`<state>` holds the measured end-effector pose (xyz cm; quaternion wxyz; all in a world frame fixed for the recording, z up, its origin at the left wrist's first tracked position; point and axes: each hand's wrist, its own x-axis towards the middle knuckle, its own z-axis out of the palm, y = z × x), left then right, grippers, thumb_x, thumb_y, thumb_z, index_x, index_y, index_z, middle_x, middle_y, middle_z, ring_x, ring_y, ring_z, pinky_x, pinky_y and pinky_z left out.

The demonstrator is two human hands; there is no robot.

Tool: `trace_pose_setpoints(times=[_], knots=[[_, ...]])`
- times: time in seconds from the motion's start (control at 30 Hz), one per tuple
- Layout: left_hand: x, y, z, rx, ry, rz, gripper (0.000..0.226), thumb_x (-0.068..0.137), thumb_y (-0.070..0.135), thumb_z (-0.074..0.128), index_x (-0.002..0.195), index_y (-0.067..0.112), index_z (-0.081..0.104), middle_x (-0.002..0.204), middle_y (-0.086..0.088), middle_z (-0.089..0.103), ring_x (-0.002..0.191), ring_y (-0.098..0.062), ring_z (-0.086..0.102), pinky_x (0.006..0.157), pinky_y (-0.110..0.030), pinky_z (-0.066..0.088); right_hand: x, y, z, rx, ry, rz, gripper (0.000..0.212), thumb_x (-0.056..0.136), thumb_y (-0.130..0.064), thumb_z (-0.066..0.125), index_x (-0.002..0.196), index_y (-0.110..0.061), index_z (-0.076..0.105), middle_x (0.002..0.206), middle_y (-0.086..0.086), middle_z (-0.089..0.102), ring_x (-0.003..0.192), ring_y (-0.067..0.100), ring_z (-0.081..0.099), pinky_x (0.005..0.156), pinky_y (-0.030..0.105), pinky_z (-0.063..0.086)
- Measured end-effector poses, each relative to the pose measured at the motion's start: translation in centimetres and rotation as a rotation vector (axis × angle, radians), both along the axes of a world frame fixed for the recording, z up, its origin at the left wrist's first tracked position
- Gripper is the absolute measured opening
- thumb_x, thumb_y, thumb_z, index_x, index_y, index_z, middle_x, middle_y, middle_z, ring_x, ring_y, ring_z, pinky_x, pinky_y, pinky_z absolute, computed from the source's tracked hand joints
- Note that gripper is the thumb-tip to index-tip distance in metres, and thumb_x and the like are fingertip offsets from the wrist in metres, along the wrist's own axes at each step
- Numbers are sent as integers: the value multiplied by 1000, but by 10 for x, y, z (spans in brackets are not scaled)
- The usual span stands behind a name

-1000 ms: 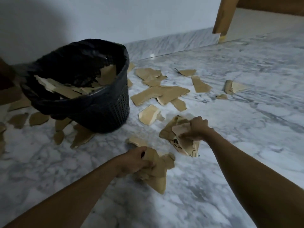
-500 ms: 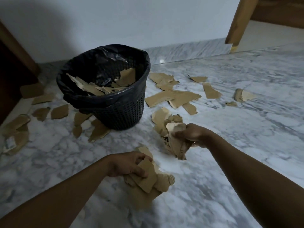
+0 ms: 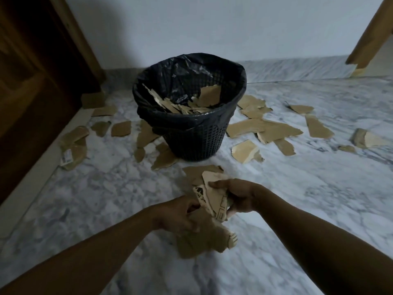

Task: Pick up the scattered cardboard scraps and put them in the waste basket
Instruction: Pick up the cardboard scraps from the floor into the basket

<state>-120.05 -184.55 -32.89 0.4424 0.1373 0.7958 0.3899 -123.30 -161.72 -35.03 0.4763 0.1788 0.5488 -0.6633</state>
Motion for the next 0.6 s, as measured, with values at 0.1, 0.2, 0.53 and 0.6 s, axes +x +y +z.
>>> trace_pose_setpoints(times=[0.1, 0.2, 0.53, 0.6], knots=[[-3, 14, 5, 36, 70, -54, 39, 82, 4, 74, 118, 17, 65, 111, 6, 71, 105, -13, 67, 91, -34, 56, 2, 2, 0, -49, 1, -93, 38, 89, -28, 66, 119, -4, 63, 102, 15, 72, 86, 29, 70, 77, 41, 57], [-9, 31, 13, 50, 102, -49, 47, 84, 5, 71, 127, 20, 60, 114, 3, 71, 104, -18, 68, 86, -45, 59, -2, 21, 1, -63, 89, -213, 31, 95, -24, 62, 118, -3, 62, 105, 16, 72, 91, 30, 70, 76, 40, 58], [-83, -18, 15, -228, 300, 368, 76, 88, 15, 74, 151, 6, 33, 156, -10, 37, 139, -29, 41, 105, -36, 44, -27, 86, 2, 640, 584, -438, 21, 76, -22, 84, 82, -10, 68, 85, 9, 68, 74, 20, 62, 57, 26, 48], [-101, -42, 11, -295, 271, 420, 83, 85, 18, 78, 152, 3, 31, 156, -8, 35, 142, -30, 37, 104, -37, 44, -44, 79, 4, 1040, 761, -94, 29, 77, -35, 82, 85, -11, 69, 92, 9, 61, 89, 28, 61, 66, 34, 48]])
